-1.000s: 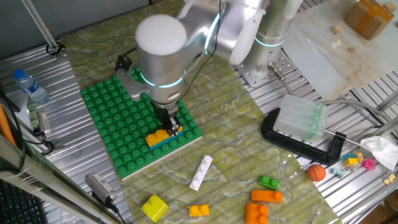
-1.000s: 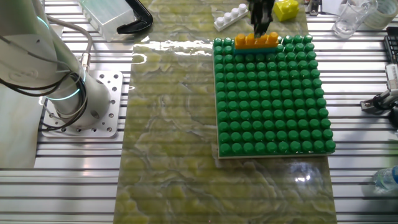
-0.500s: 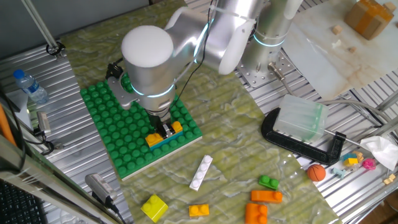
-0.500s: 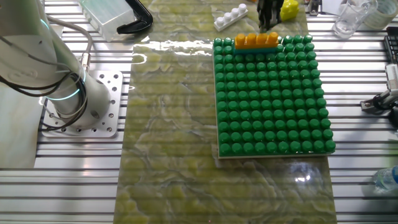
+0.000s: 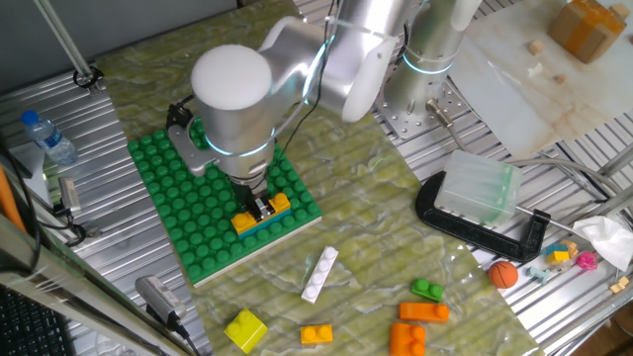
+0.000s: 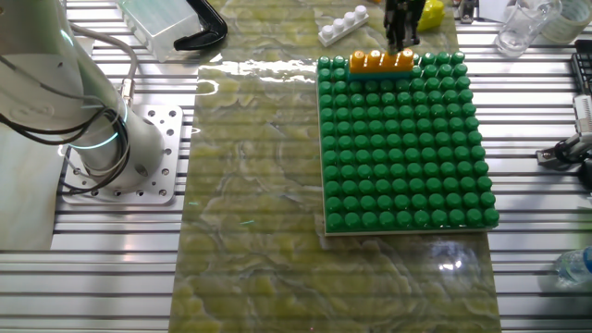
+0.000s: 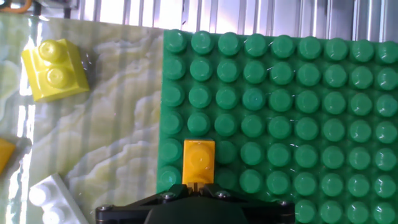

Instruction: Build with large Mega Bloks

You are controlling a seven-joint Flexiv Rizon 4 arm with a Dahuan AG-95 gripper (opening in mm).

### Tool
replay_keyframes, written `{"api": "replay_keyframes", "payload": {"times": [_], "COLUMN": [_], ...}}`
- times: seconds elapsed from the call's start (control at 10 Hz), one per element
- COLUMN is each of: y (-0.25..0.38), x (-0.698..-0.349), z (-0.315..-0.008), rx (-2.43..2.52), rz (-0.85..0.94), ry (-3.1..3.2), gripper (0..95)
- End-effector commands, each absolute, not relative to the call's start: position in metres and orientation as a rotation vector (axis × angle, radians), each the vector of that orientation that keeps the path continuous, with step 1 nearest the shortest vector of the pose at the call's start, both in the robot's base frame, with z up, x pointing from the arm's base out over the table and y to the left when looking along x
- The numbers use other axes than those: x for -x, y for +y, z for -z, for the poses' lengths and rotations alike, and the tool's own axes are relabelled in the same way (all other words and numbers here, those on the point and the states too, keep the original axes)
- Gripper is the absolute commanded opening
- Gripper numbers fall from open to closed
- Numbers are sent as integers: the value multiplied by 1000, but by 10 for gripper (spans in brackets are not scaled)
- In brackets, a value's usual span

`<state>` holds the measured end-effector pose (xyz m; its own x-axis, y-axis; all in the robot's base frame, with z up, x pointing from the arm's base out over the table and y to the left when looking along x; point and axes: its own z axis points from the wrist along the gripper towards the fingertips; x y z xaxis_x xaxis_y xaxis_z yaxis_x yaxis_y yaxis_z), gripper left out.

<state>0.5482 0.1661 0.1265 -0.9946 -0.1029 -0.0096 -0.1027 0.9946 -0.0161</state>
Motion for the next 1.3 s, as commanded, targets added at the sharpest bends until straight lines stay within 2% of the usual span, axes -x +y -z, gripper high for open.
{"api": "replay_keyframes", "payload": {"times": [0.1, 0.6, 0.8, 0.9, 1.1, 1.3], "y": [168, 169, 175, 183, 195, 206], "x": [-551, -551, -546, -539, -533, -532], "z": [-106, -104, -121, -139, -154, -156], "rx": [167, 187, 181, 184, 184, 224], "rz": [25, 37, 33, 34, 20, 19], "ry": [3145, 3142, 3142, 3144, 3156, 3149], "gripper": [0, 0, 0, 0, 0, 0]}}
